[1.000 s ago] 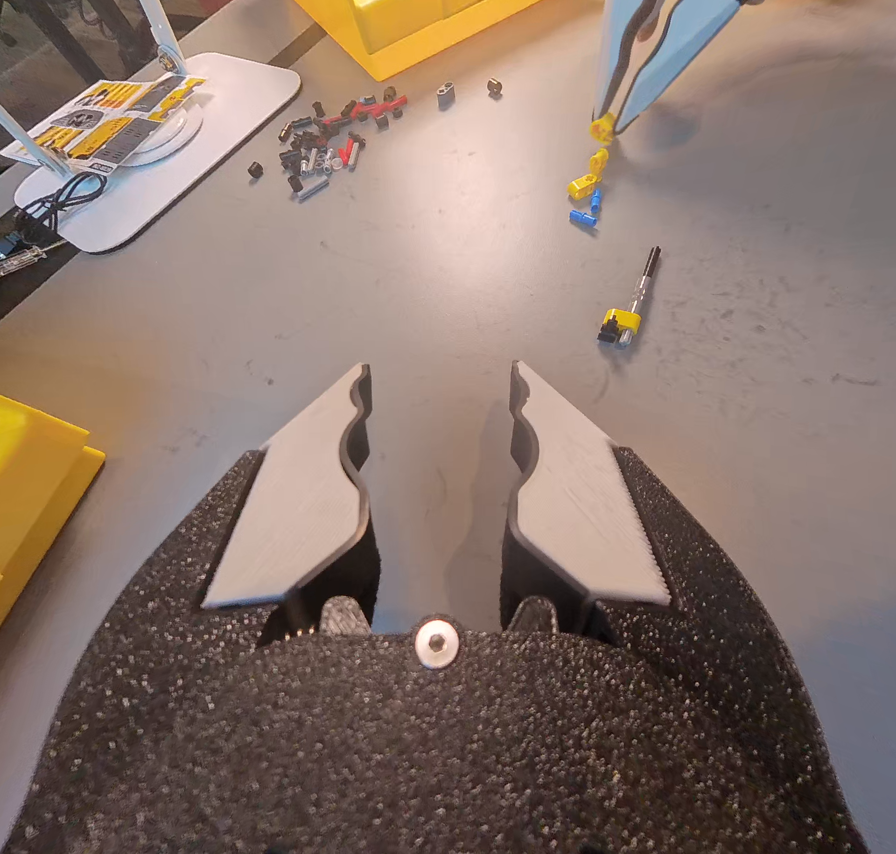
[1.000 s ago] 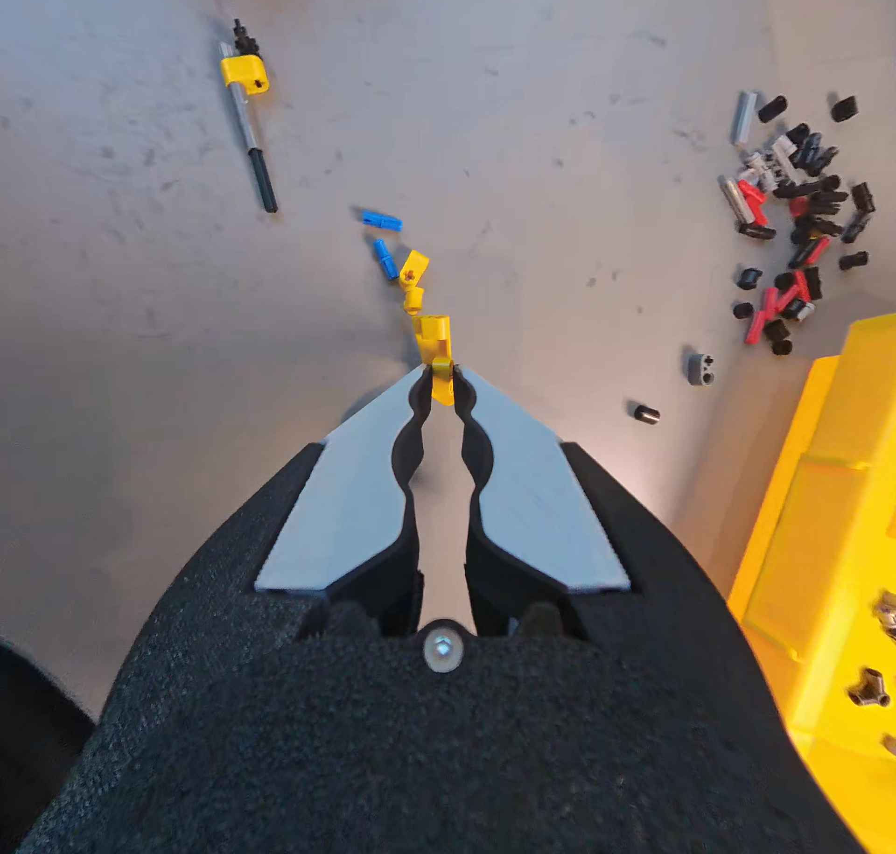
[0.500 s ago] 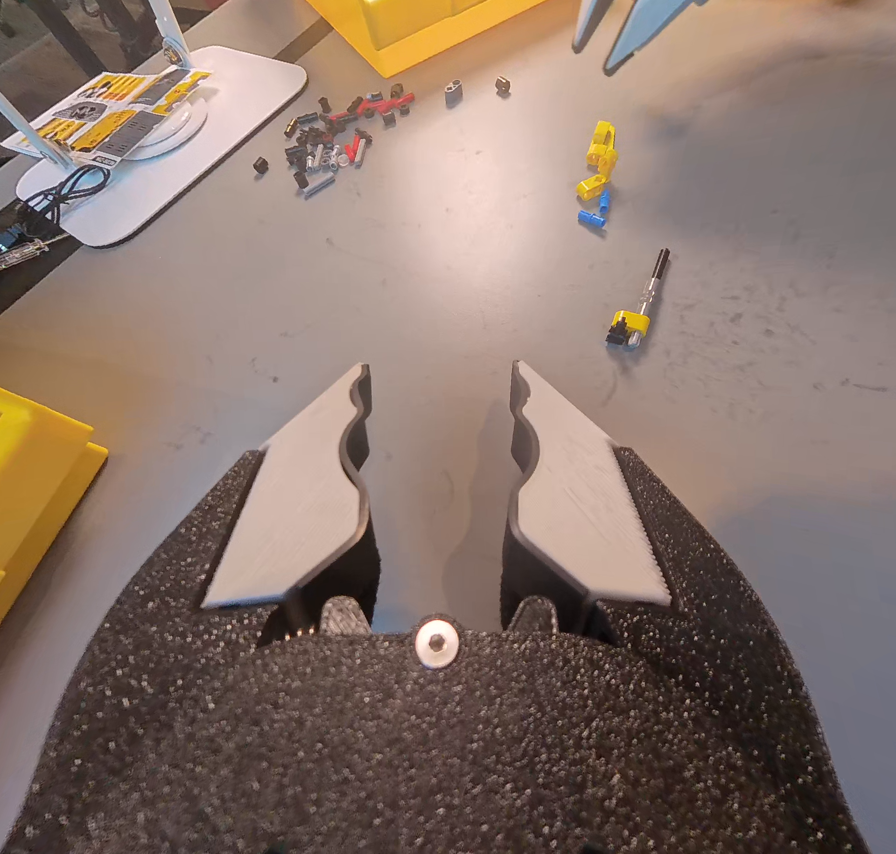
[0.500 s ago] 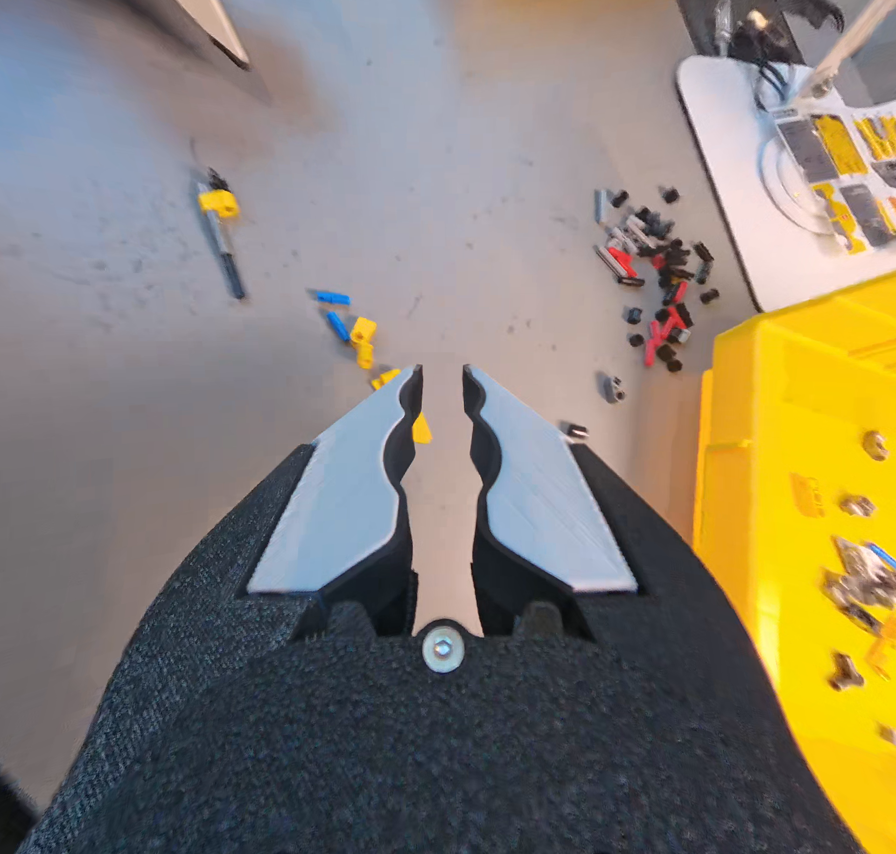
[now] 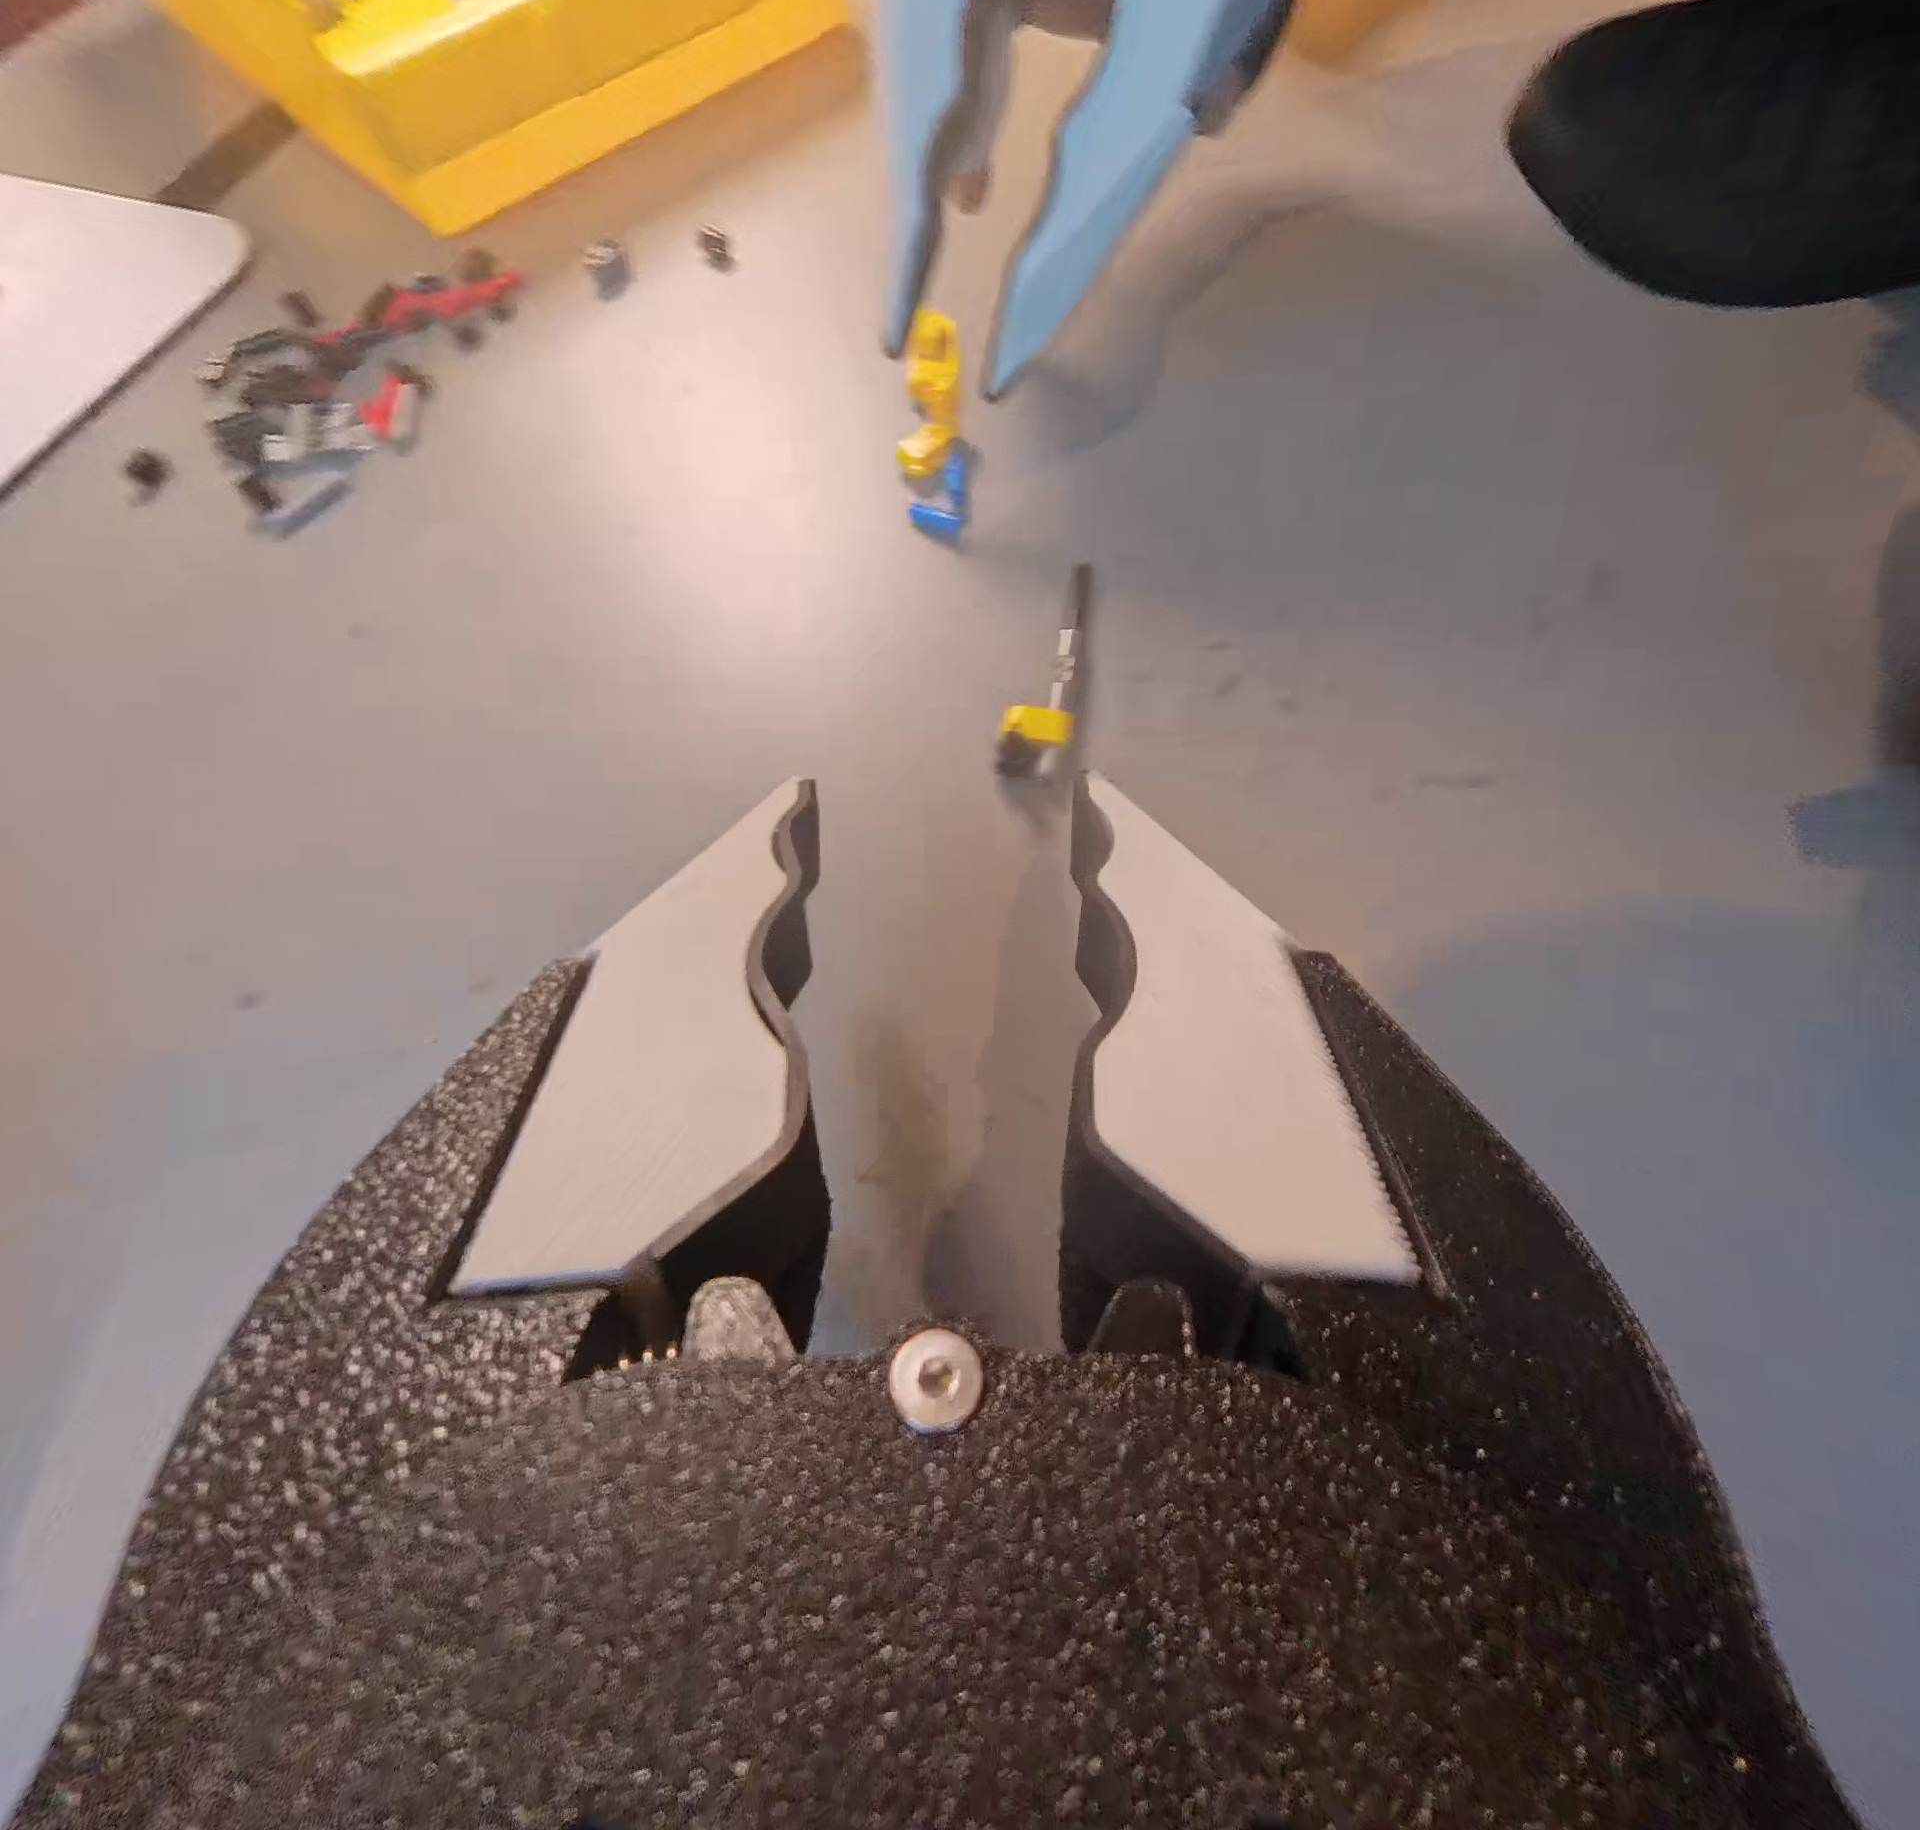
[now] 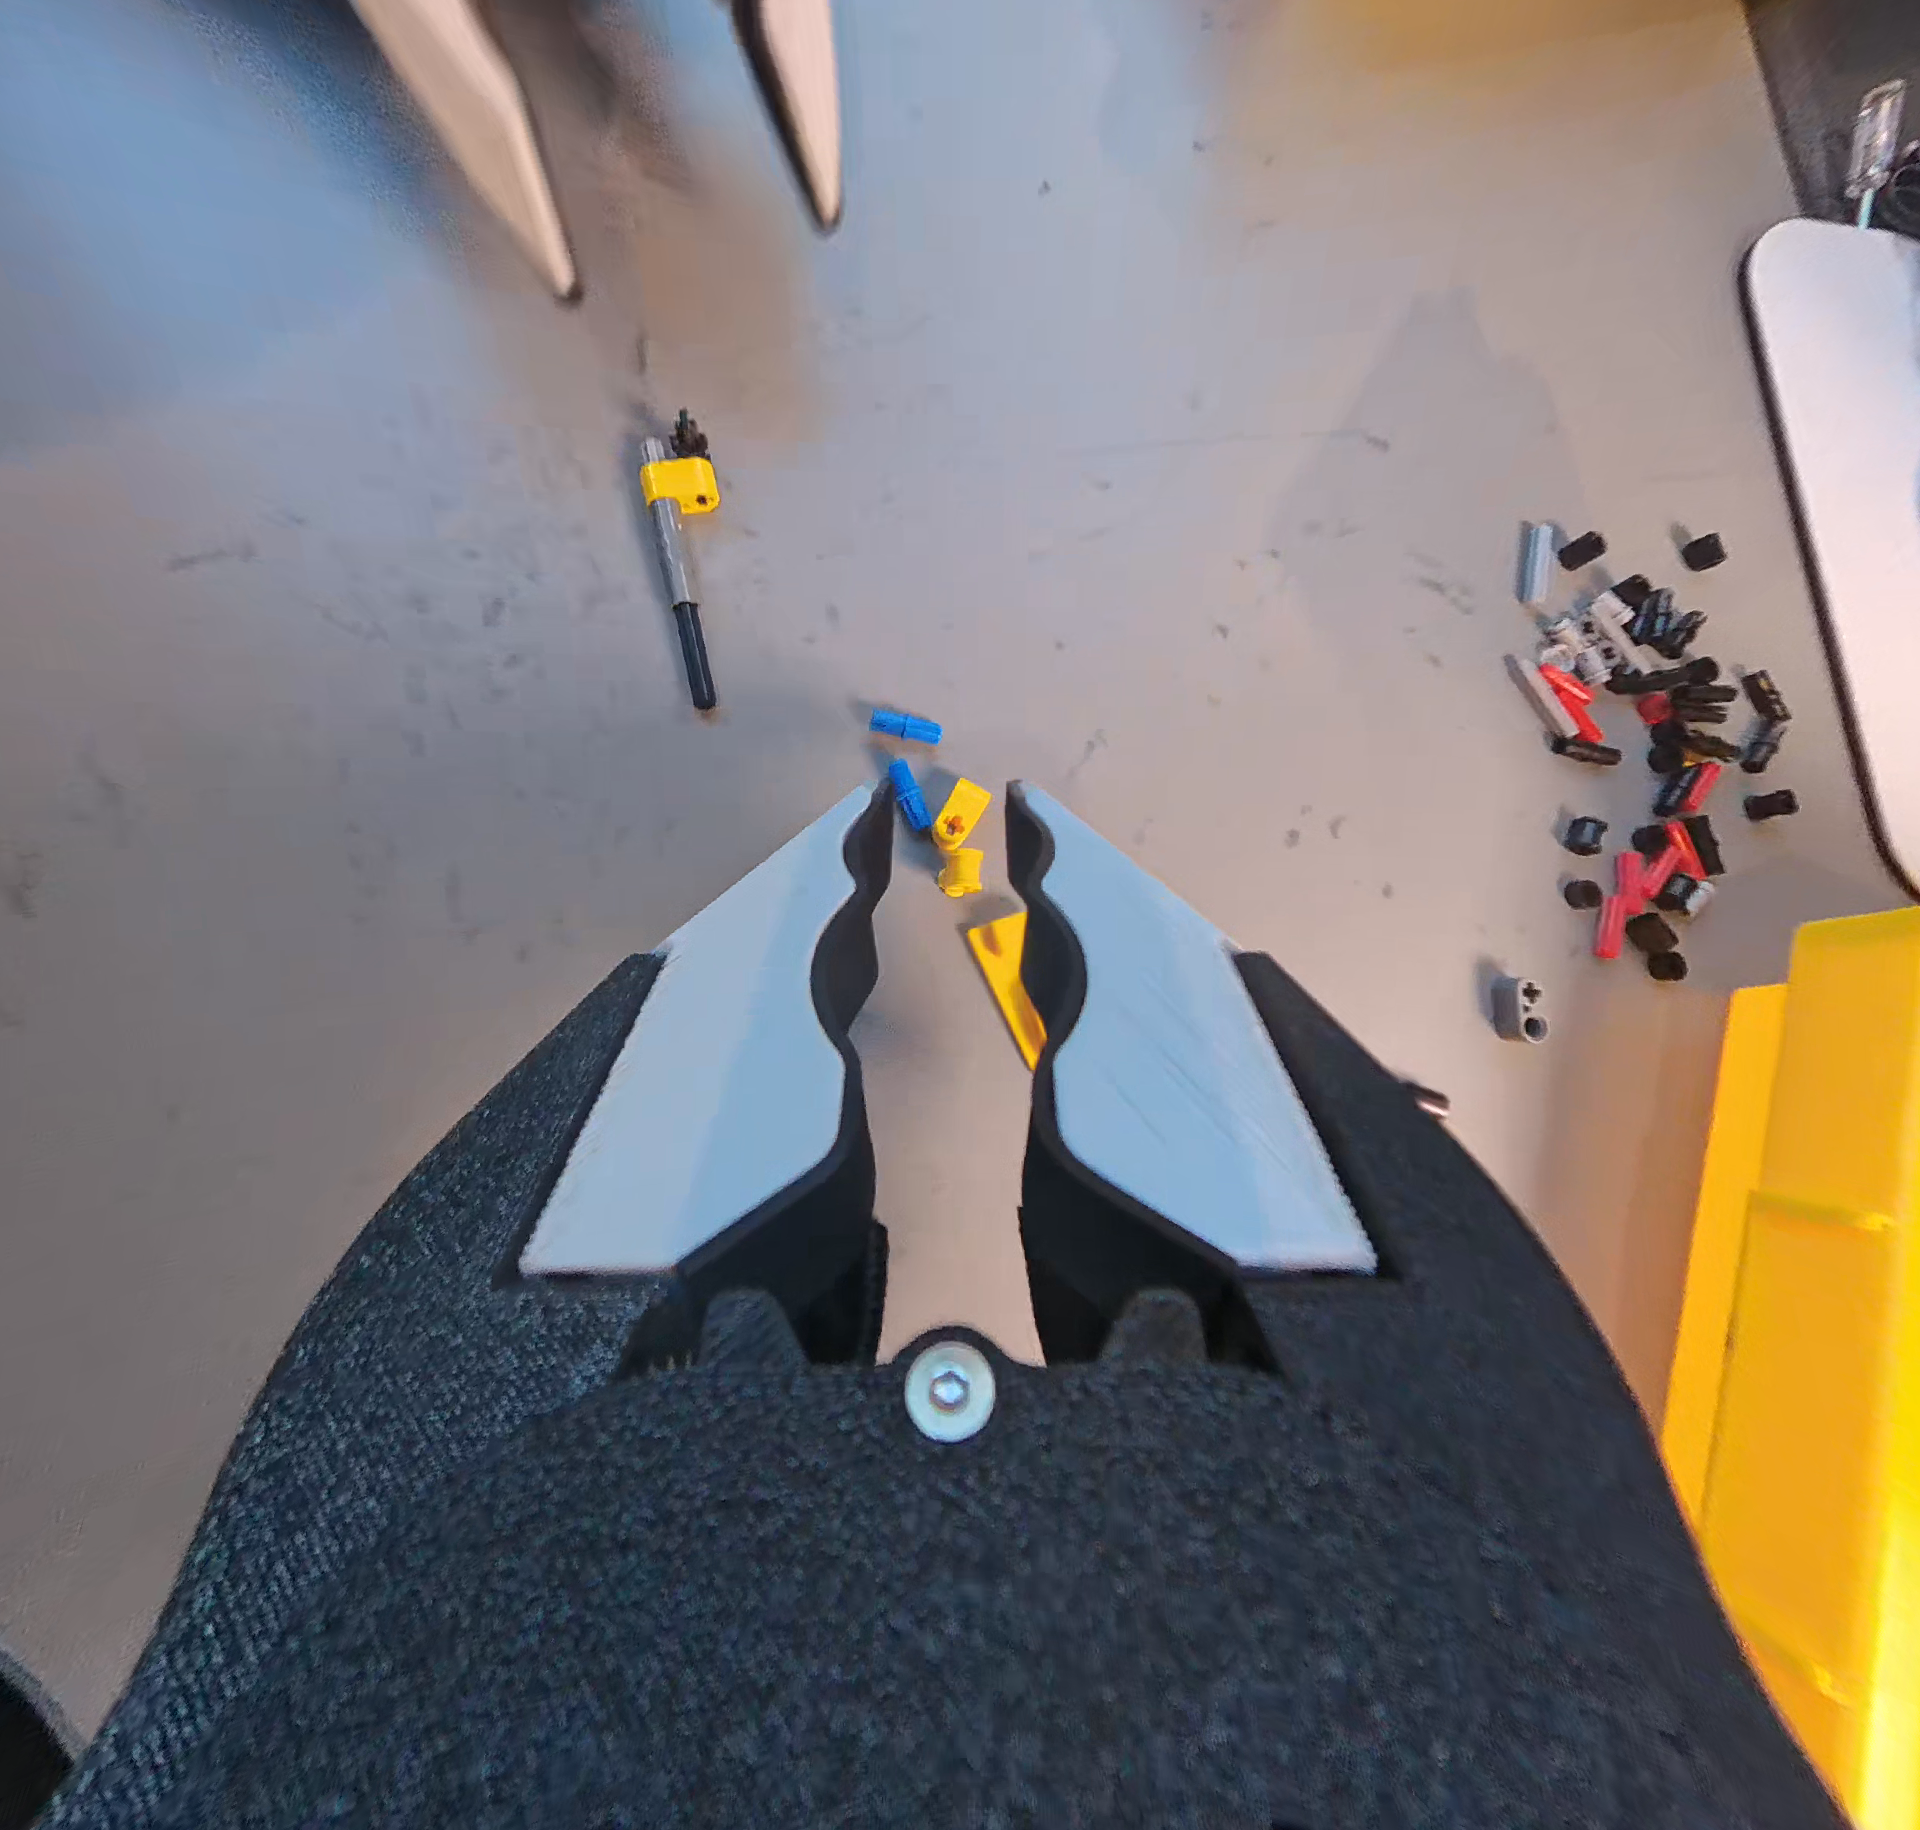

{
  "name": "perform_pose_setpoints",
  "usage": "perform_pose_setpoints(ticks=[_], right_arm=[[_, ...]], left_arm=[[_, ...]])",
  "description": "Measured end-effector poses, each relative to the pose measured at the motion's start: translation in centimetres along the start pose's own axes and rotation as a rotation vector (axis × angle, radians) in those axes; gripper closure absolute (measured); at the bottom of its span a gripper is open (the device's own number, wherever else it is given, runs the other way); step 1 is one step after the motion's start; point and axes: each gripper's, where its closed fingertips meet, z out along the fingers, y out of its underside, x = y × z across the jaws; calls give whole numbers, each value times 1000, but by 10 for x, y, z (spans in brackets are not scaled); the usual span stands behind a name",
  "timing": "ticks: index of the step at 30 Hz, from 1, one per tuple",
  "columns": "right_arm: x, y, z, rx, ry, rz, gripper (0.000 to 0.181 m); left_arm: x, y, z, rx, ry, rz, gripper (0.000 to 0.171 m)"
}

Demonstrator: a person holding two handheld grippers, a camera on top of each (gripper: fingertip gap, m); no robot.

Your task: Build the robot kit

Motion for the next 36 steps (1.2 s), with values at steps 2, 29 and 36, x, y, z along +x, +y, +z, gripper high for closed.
perform_pose_setpoints(ticks=[2, 29, 36], right_arm=[[4, -6, -4, 30, 17, 1, 160], [29, 8, -26, 61, 100, 53, 160], [30, 11, -25, 51, 103, 52, 160]], left_arm=[[20, 2, 15, -65, 74, 25, 120], [-62, 58, -40, -240, -112, -70, 157], [-69, 62, -43, -234, -134, -99, 157]])
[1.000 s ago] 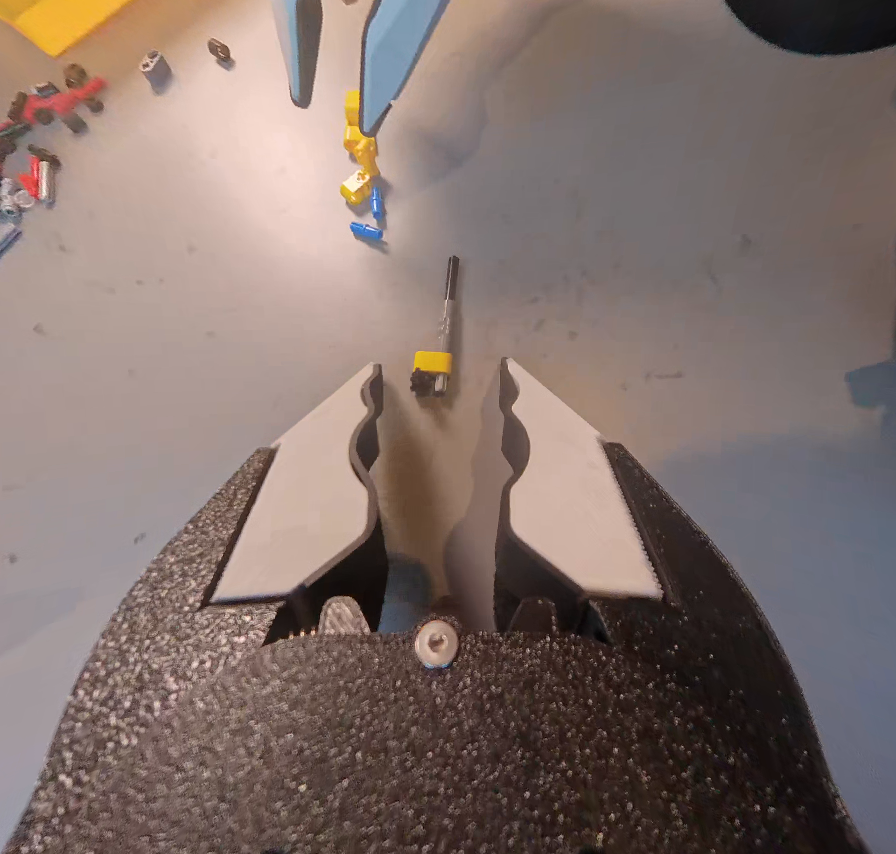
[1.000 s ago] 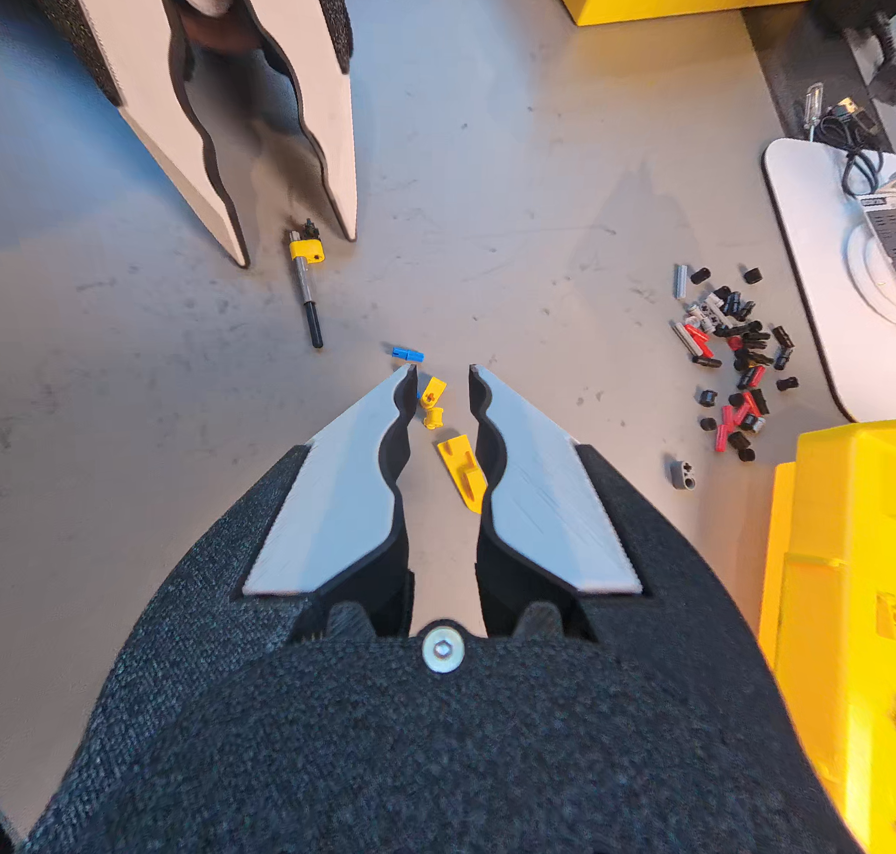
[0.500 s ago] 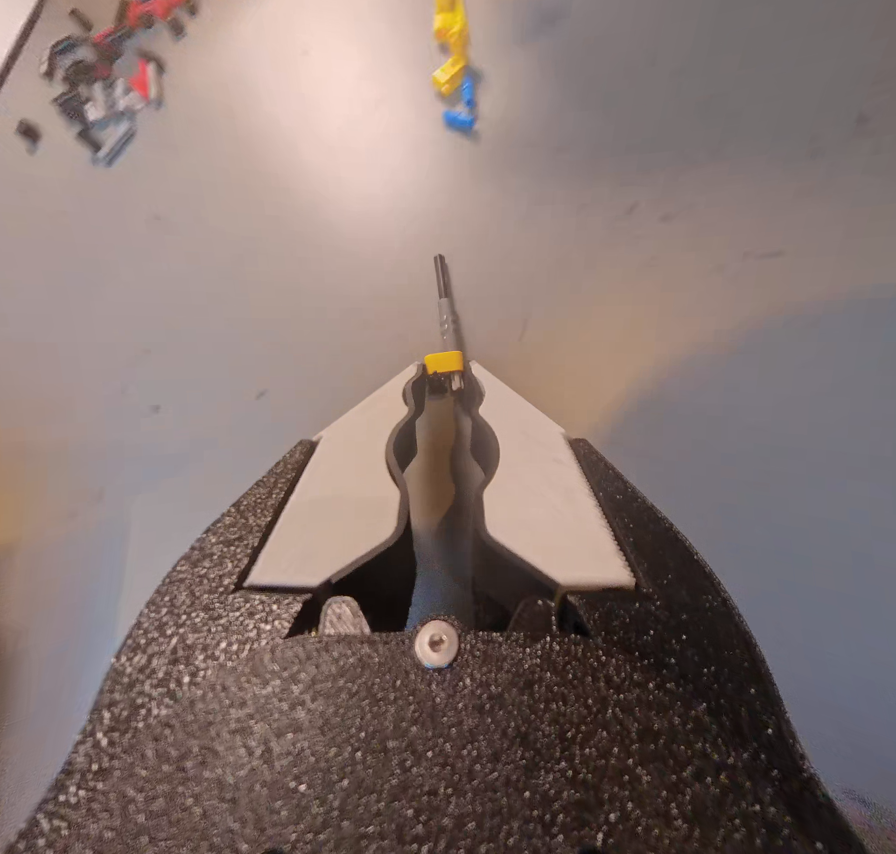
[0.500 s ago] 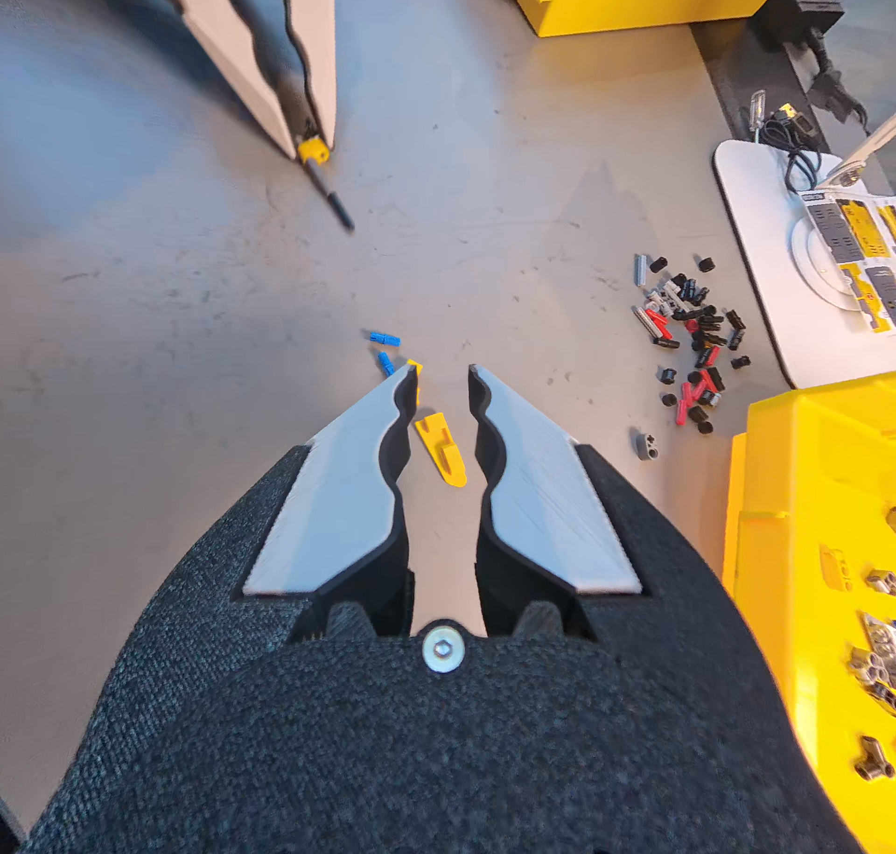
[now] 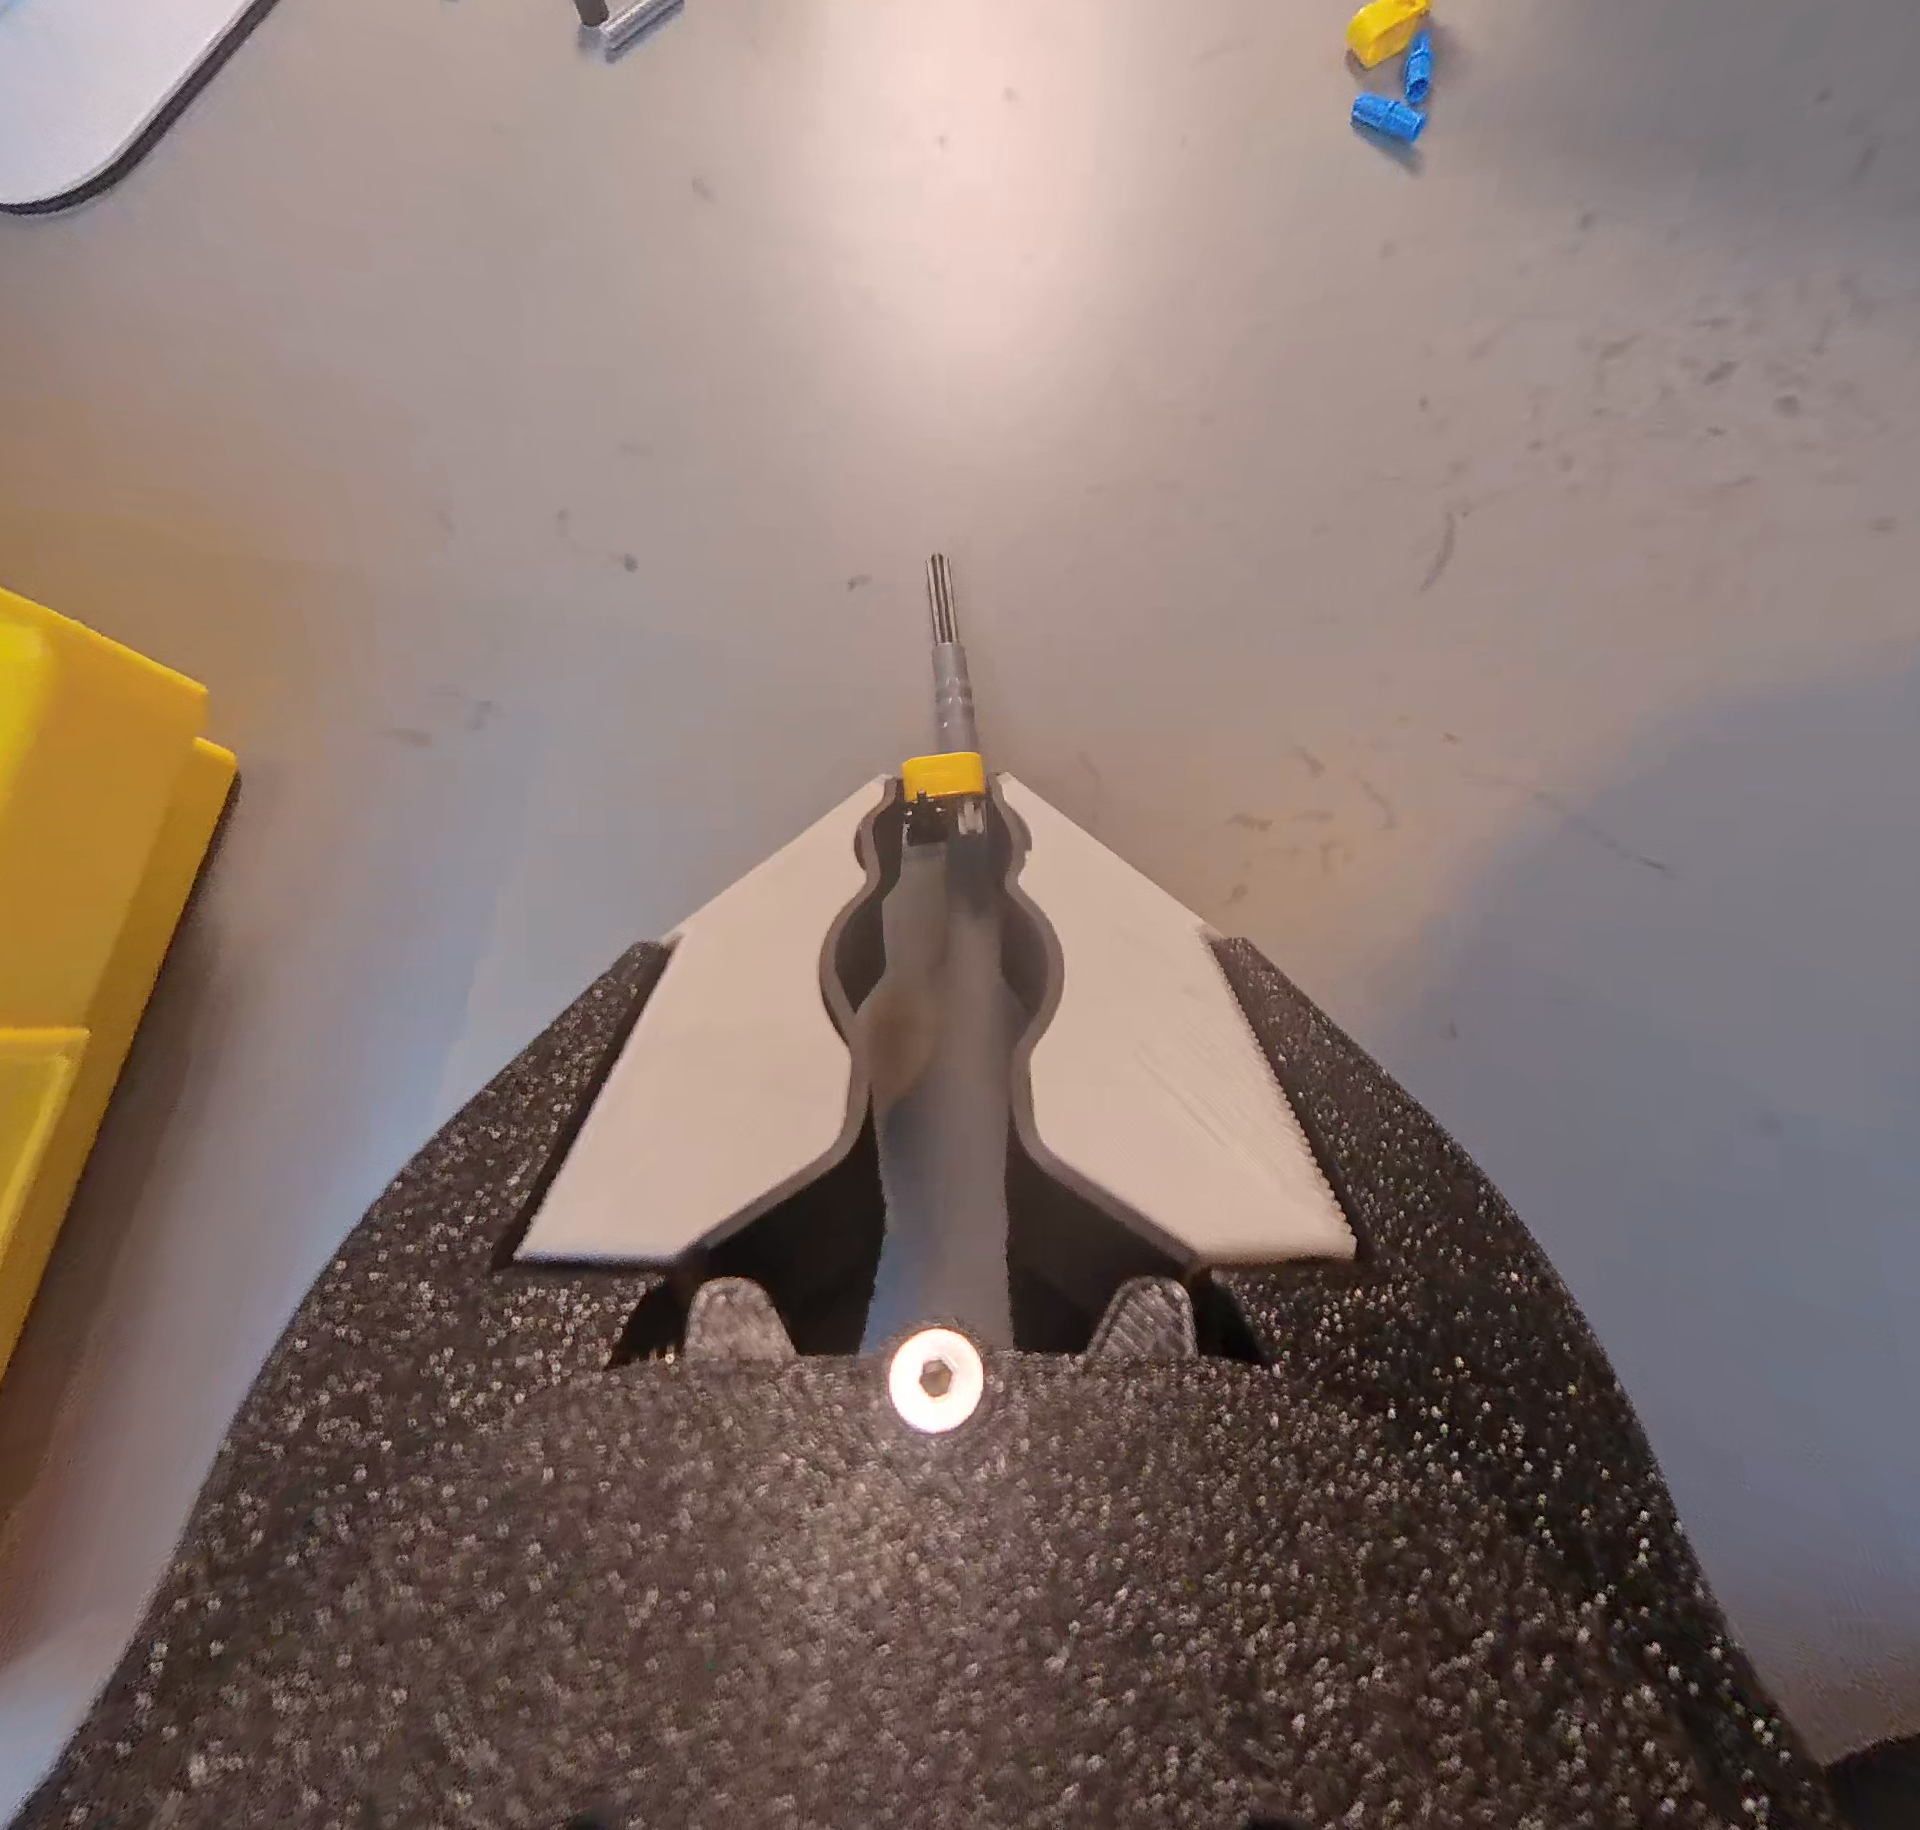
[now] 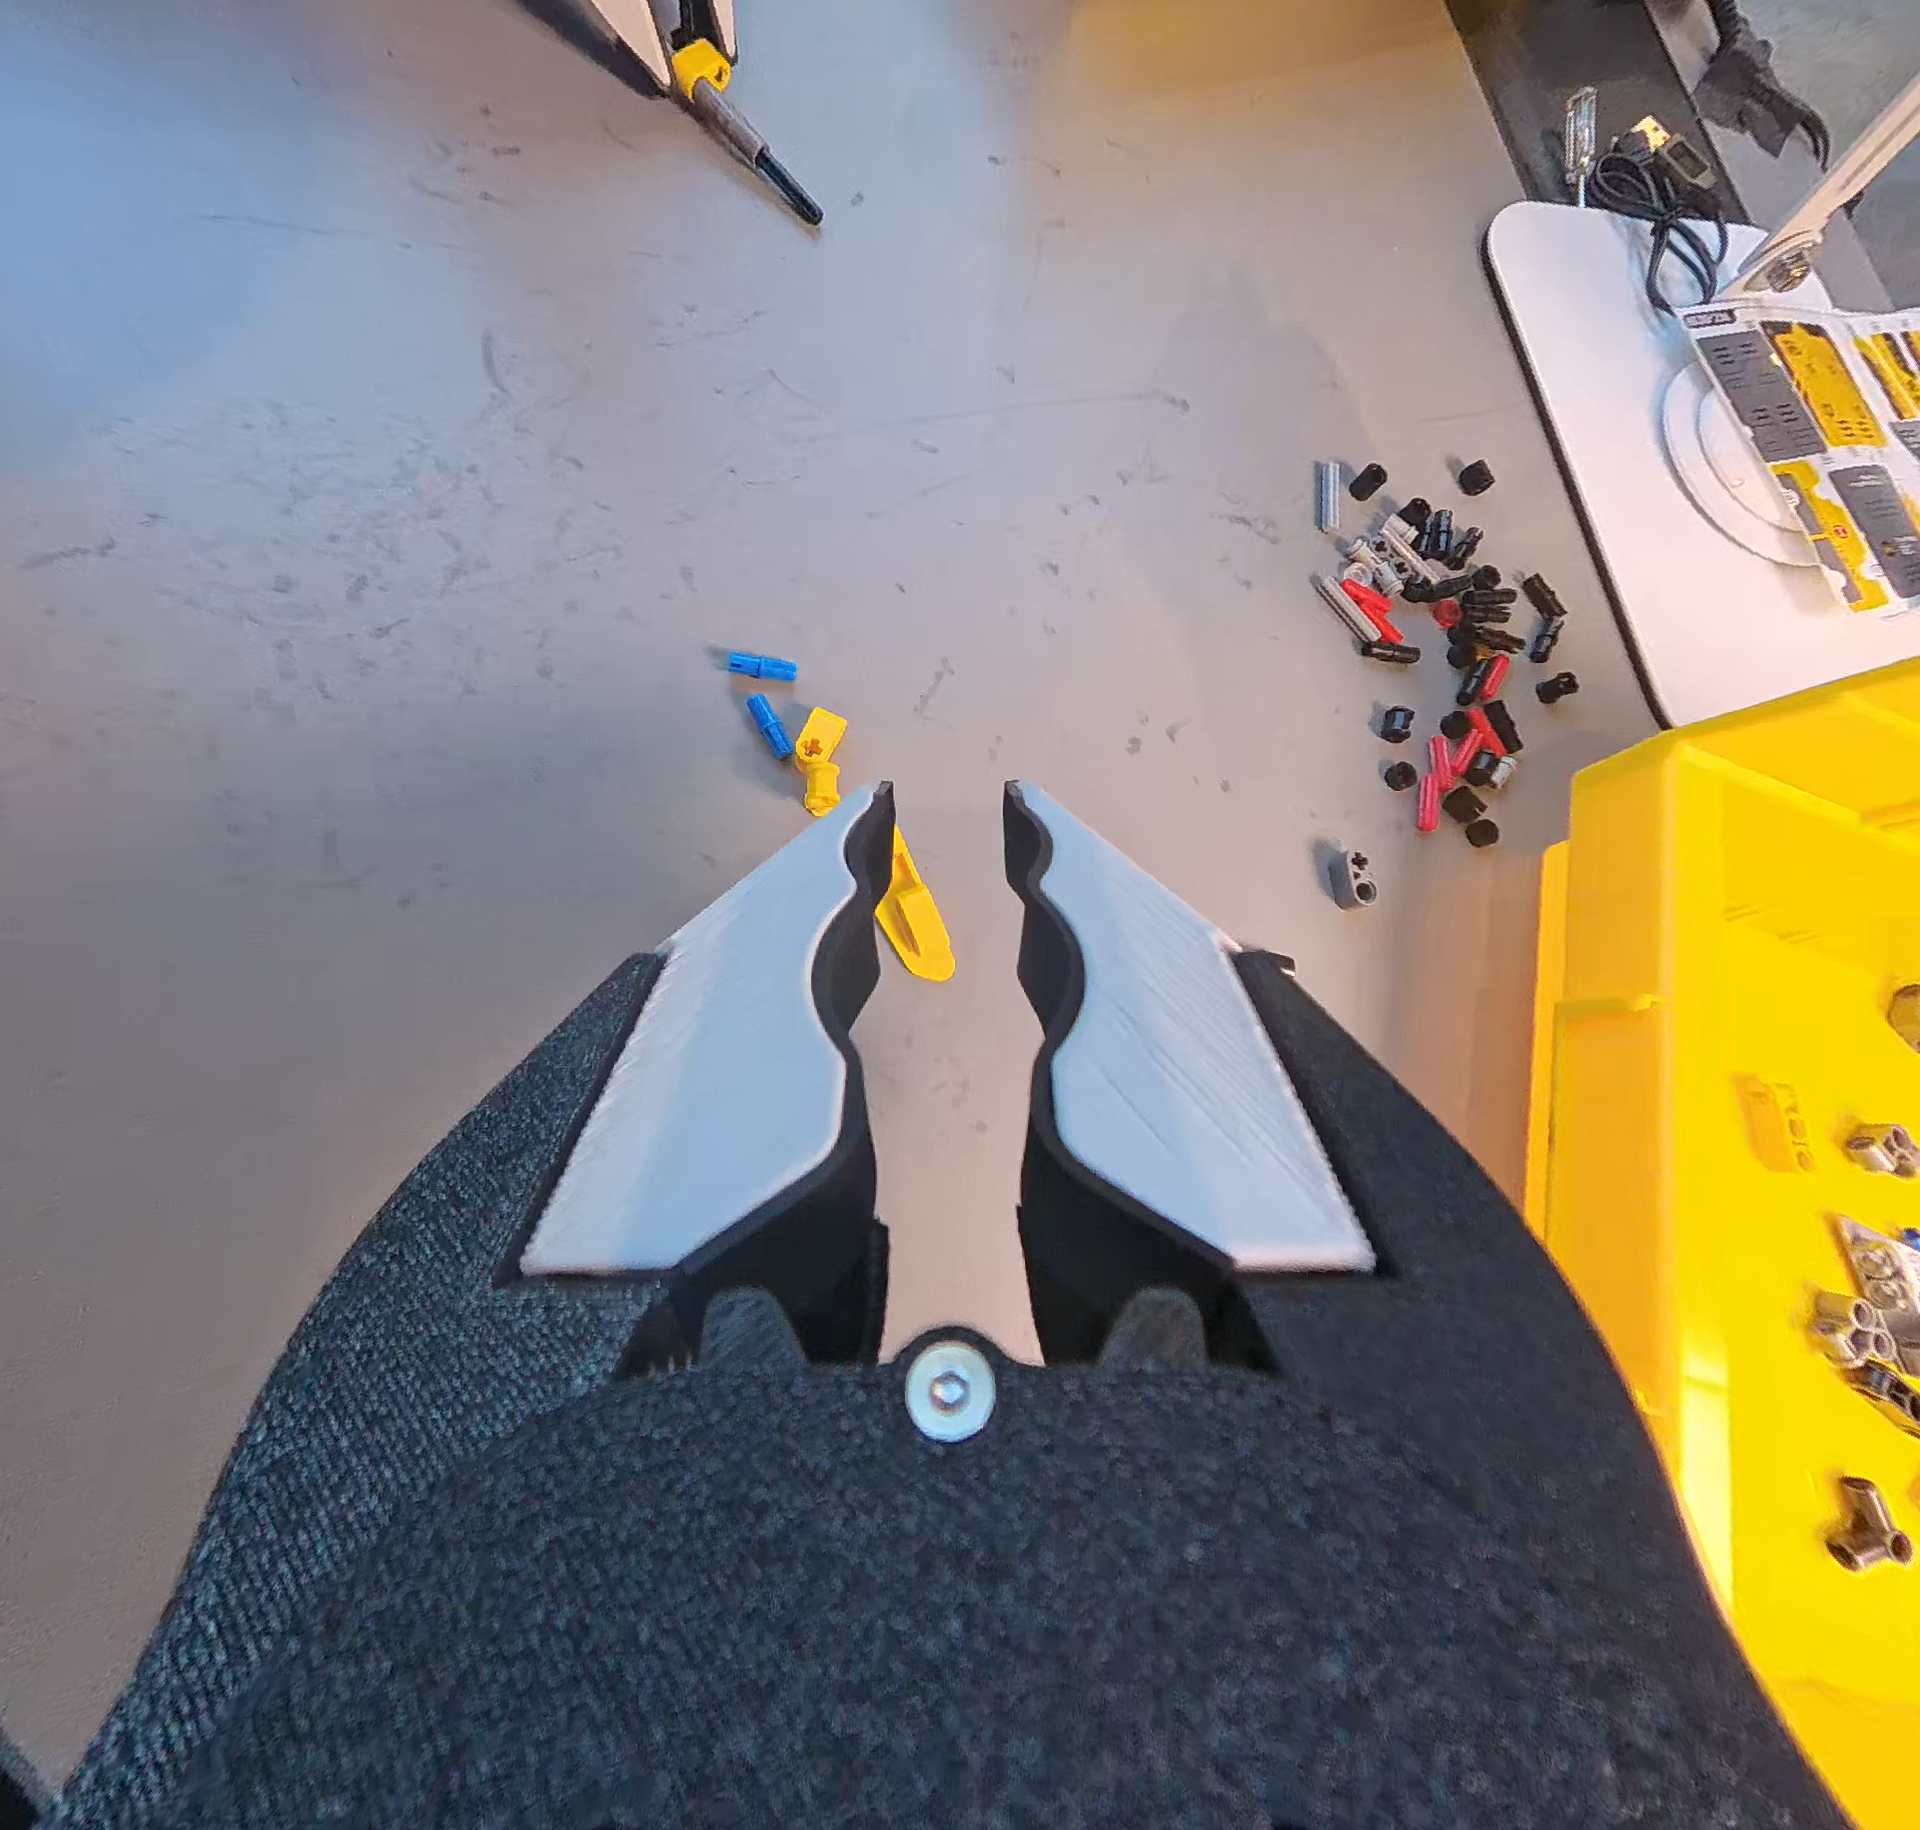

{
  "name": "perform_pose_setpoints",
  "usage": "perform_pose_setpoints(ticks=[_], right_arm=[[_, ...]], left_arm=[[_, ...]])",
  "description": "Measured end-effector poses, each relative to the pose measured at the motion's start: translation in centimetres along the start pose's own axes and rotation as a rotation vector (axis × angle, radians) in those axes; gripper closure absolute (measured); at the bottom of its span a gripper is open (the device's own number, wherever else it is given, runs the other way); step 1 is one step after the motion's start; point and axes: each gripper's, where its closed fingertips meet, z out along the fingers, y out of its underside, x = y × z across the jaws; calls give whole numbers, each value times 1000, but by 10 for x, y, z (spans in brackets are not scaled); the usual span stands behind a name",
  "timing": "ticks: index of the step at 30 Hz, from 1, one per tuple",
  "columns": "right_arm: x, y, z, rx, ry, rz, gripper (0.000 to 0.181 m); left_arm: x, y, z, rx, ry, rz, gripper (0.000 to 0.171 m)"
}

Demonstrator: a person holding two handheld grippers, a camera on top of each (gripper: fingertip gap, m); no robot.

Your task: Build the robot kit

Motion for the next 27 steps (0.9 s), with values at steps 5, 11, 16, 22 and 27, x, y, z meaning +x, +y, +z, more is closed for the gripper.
perform_pose_setpoints(ticks=[5, 11, 16, 22, 27], right_arm=[[0, 1, 1, -4, -1, 0, 160], [-2, 2, 3, -7, -6, 1, 160], [-2, 3, 4, -11, -10, 1, 160], [-3, 4, 5, -12, -13, 3, 160], [-3, 5, 6, -14, -16, 4, 160]], left_arm=[[-1, -2, -2, 14, -11, 7, 157], [0, -3, -3, 24, -7, 18, 157], [5, -5, -2, 31, 10, 36, 157], [18, -13, -4, 72, 60, 89, 157], [15, -13, -4, 78, 31, 114, 155]])
